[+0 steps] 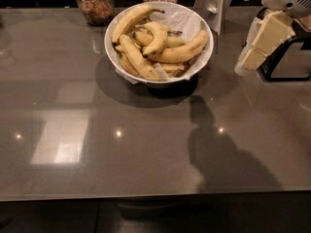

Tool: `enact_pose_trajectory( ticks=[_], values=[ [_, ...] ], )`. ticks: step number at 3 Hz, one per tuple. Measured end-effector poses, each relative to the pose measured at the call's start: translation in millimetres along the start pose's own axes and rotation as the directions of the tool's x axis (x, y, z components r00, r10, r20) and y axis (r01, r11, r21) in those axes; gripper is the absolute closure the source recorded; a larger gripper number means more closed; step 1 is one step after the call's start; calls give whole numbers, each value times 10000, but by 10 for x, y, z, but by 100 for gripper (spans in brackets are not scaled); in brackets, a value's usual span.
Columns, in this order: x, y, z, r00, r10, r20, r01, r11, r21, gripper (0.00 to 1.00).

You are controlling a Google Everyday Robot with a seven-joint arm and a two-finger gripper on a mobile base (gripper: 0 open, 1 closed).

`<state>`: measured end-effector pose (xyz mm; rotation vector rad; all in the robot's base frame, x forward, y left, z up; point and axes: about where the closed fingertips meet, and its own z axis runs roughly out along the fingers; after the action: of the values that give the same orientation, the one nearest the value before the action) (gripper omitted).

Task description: Pick banana from white bowl

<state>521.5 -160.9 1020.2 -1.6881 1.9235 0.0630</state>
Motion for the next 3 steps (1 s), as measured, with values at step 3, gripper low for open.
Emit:
enact_pose_trajectory(
  ticks=[3],
  values=[
    [-138, -389, 387, 9937, -667, 897, 669, 9978, -1, 0]
  ],
)
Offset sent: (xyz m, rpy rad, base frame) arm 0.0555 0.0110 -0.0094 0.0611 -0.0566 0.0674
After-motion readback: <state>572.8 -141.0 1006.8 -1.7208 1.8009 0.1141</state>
